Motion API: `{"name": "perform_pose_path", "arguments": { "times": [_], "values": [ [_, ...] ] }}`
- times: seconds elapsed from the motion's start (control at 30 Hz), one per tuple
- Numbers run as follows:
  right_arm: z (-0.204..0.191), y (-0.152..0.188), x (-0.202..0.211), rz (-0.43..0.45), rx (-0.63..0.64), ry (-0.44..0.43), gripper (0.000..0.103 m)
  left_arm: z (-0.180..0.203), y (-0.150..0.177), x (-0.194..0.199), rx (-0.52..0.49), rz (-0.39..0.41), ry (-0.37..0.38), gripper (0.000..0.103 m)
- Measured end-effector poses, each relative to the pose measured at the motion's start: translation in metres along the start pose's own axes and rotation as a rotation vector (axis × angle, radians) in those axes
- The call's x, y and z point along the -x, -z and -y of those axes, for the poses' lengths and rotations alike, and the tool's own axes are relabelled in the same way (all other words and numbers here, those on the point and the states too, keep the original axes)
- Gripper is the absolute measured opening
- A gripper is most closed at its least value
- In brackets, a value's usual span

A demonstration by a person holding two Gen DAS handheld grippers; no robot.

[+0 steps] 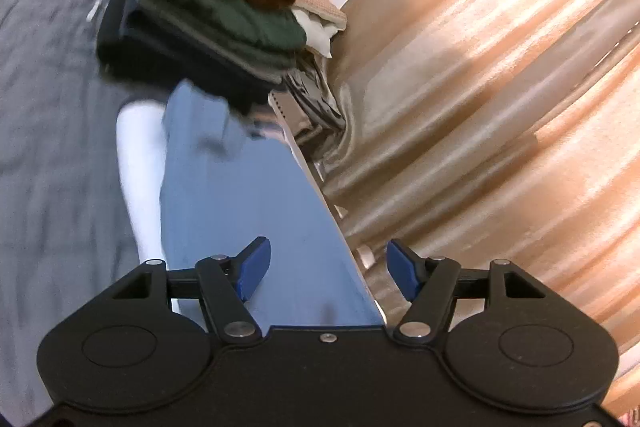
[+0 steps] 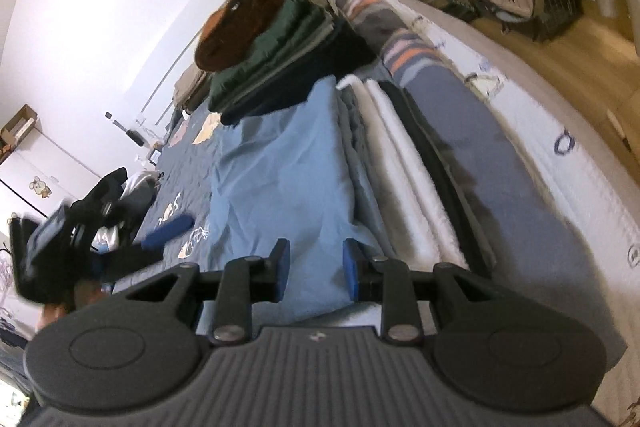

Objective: Fold clothes
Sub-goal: 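Lower the blue shirt onto the folded white towel with both grippers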

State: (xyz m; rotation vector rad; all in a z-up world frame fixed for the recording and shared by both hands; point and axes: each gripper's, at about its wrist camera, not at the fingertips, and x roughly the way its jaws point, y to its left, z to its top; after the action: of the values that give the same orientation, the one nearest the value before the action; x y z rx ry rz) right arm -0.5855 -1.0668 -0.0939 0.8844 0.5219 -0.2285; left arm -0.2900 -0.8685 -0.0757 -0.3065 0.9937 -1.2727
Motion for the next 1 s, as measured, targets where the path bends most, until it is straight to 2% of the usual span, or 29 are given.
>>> {"name": "perform_pose_path", "arguments": {
  "times": [0.17, 0.43, 0.57, 0.73, 0.8, 1.0],
  "values": [
    [-0.005, -0.005, -0.003, -0.004, 0.017, -0.007, 0.027, -0.012, -0.027, -0.027, 0.024, 0.005, -0.079, 0.064],
    [0.005, -0.005, -0.019, -0.042, 0.008, 0.006, 0.027, -0.054, -0.048, -0.067, 0.105, -0.043, -0.118, 0.064],
    [0.009, -0.004, -0.024, -0.048, 0.001, -0.006, 0.027, -0.07, -0.056, -0.073, 0.132, -0.024, -0.13, 0.064],
    [0.011, -0.002, -0.026, -0.058, 0.004, -0.014, 0.027, -0.086, -0.068, -0.073, 0.175, 0.053, -0.134, 0.064],
    [0.014, -0.002, -0.026, -0.062, 0.001, -0.022, 0.027, -0.093, -0.073, -0.075, 0.19, 0.062, -0.16, 0.064],
    [0.018, -0.002, -0.024, -0.064, -0.007, -0.038, 0.027, -0.097, -0.074, -0.072, 0.202, 0.081, -0.159, 0.064]
  ]
}}
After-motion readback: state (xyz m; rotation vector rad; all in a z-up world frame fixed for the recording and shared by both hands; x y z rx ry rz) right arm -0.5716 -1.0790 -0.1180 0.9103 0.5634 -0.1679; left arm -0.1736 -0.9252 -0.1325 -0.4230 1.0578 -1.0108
